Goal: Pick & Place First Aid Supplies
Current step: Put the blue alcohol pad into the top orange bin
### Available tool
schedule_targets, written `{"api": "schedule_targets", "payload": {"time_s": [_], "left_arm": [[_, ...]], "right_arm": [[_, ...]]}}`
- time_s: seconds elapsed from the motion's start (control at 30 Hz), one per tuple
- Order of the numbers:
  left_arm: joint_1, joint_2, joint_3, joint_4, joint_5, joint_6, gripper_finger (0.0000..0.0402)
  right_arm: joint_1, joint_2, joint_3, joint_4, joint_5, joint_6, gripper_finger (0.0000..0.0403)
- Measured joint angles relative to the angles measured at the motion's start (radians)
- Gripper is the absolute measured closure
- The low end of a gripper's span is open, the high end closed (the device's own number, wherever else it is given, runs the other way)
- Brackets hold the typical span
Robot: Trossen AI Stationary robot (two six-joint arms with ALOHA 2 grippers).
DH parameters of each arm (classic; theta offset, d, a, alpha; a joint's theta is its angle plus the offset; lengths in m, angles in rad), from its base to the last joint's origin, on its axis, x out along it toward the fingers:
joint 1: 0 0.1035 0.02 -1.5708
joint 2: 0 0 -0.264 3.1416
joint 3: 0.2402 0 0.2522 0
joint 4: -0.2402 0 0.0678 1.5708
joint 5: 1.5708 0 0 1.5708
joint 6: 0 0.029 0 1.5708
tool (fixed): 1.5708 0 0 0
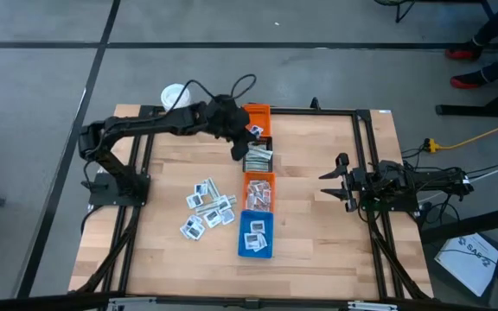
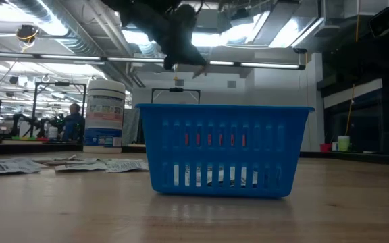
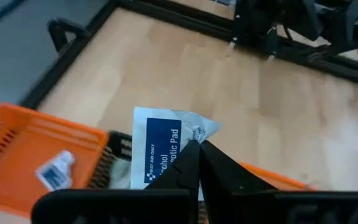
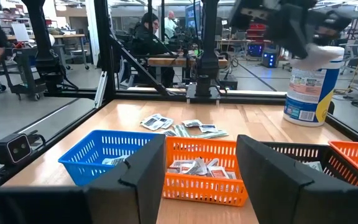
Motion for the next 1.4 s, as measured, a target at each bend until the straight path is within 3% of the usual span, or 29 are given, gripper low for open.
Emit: {"api": "schedule_targets", "payload": {"time_s": [0.3,0.73,1.03,1.23,1.4], "left_arm": [[0.104,0.076,0.028,-0.022,0.058,0.207,0.04],[0.185,0.316,0.34,-0.311,0.037,0.466,0.04],[0.201,0.414,0.419,-0.348,0.032,0.518,0.04],[0.194,0.43,0.419,-0.352,-0.103,0.553,0.0392],[0.182,0.43,0.419,-0.352,-0.192,0.631,0.036]], "right_arm": [[0.0,0.0,0.0,0.0,0.0,0.0,0.0208],[0.0,0.0,0.0,0.0,0.0,0.0,0.0208],[0.0,0.0,0.0,0.0,0.0,0.0,0.0208],[0.0,0.0,0.0,0.0,0.0,0.0,0.0208],[0.0,0.0,0.0,0.0,0.0,0.0,0.0208]]}}
